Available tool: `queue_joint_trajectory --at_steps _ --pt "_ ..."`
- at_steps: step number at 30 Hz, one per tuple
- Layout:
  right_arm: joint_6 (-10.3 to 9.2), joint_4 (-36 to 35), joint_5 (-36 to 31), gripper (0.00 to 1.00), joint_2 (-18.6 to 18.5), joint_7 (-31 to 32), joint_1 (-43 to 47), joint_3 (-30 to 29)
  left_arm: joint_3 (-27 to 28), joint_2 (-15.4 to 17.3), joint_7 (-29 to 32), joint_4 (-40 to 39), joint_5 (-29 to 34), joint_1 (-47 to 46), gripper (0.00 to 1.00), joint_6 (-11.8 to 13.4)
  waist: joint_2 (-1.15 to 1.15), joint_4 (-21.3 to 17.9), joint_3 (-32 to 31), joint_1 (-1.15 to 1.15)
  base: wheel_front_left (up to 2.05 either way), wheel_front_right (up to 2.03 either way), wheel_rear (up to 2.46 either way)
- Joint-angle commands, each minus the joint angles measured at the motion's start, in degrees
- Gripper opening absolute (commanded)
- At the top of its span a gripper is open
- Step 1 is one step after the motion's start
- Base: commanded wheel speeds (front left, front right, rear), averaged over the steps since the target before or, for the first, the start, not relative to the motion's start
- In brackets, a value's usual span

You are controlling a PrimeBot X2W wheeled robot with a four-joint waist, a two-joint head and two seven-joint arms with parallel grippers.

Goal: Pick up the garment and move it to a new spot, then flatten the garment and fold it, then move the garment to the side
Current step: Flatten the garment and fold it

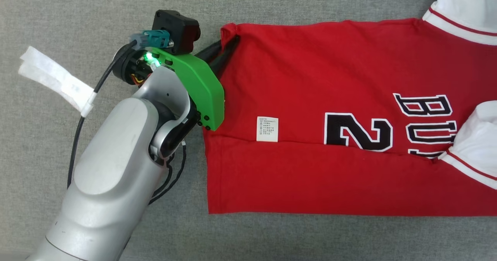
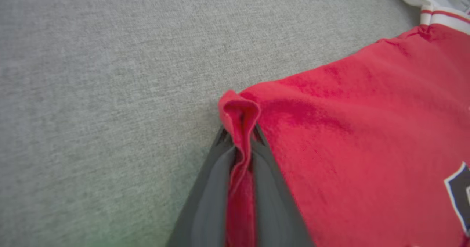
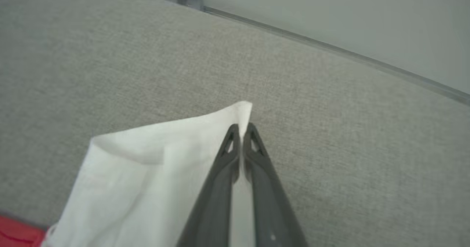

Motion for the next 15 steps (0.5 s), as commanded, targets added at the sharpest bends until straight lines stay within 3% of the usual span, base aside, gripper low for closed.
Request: queue_joint_trajectory --at_steps 1,8,15 --pt "-0.07 0.8 -1.4 0.0 -0.2 -3.5 -1.4 -0.9 -0.1 1.3 -0.3 0.9 -0.1 0.8 0.0 -0.1 0.0 -0.2 -1.0 -0.01 0.0 0.0 0.0" --pt "-0.08 5.2 -2.6 0.0 0.8 -11.9 -3.1 -3.9 2.8 3.8 -3.4 0.7 -0.5 -0.8 0.0 0.0 0.0 -1.3 -4.4 -0.01 0.0 0.0 0.0" --pt "-0.07 -1.8 3.1 0.0 -2.0 -17.3 6.4 -3.0 3.4 4.0 -7.5 -4.4 -2.5 4.2 0.0 -0.1 0.0 -3.3 -9.1 -0.01 0.0 0.0 0.0"
